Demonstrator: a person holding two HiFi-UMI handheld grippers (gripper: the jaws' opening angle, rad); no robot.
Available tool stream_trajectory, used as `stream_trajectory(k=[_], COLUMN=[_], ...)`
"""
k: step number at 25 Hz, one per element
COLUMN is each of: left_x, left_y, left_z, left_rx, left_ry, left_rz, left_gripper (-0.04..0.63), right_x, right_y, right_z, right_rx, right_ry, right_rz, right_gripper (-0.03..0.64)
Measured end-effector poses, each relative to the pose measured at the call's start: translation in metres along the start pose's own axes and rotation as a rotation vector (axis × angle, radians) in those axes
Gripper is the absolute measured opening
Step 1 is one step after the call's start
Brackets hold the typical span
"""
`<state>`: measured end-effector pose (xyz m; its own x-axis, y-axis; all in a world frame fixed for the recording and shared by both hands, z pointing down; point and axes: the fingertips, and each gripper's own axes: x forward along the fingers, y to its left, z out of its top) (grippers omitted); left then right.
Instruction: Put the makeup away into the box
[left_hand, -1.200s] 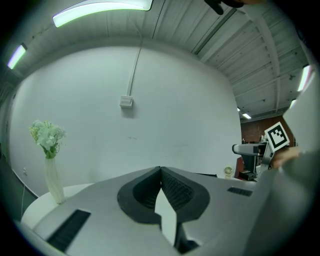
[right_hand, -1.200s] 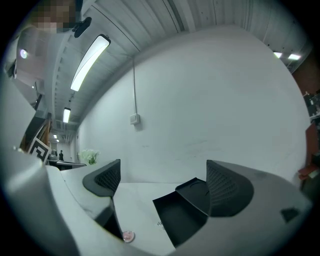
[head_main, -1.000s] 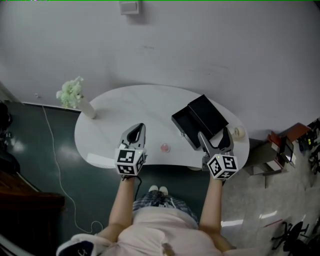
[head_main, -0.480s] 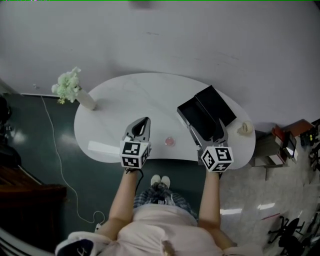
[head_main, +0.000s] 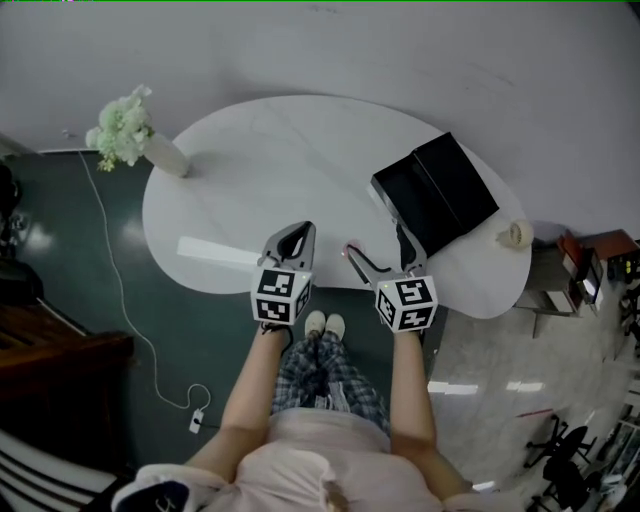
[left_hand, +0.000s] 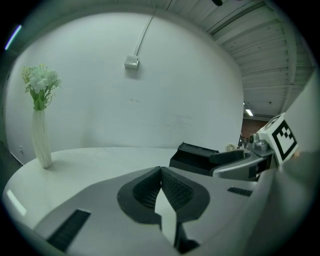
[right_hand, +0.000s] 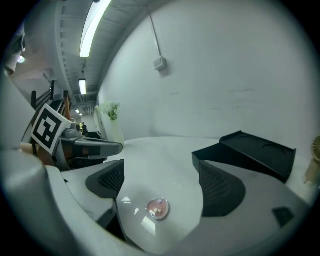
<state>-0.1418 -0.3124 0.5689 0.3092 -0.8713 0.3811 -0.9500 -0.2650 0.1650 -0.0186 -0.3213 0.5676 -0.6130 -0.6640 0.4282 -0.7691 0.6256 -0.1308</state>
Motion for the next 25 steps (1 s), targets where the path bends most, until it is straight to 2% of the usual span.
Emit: stream_trajectory(k=[7, 10, 13, 15, 19, 25], left_x=[-0.002, -0.004, -0.005, -0.007, -0.007, -0.007], left_y=[-0.003, -0.002, -0.004, -0.005, -0.006, -0.003], left_z=[-0.044, -0.055, -0.062, -0.066, -0.072, -0.073], left_rx=[-0.033, -0.040, -0.041, -0.045, -0.051, -0.051], left_ry=[0.067, 0.078, 0.089, 0.097, 0.107, 0.108], left_rz=[0.000, -0.002, -0.010, -0.014, -0.017, -0.015], left_gripper=[0.026, 0.026, 0.026, 0.026, 0.026, 0.026], right_x=[0.034, 0.045, 0.052, 0.053, 0.053, 0.055], right_y=[0.017, 0.020, 0.020, 0.020, 0.018, 0.016], right_z=[-0.070, -0.089, -0.103, -0.110, -0.120, -0.126], right_rx=[-0.042, -0.059, -0.076, -0.081, -0.074, -0.072], right_ry=[0.202, 0.275, 0.338, 0.378, 0.431, 0.453], right_rz=[0.017, 0.014, -0.003, -0.011, -0.018, -0.032], right_gripper=[0.436, 0.414, 0.356, 0.348, 0.328, 0.302])
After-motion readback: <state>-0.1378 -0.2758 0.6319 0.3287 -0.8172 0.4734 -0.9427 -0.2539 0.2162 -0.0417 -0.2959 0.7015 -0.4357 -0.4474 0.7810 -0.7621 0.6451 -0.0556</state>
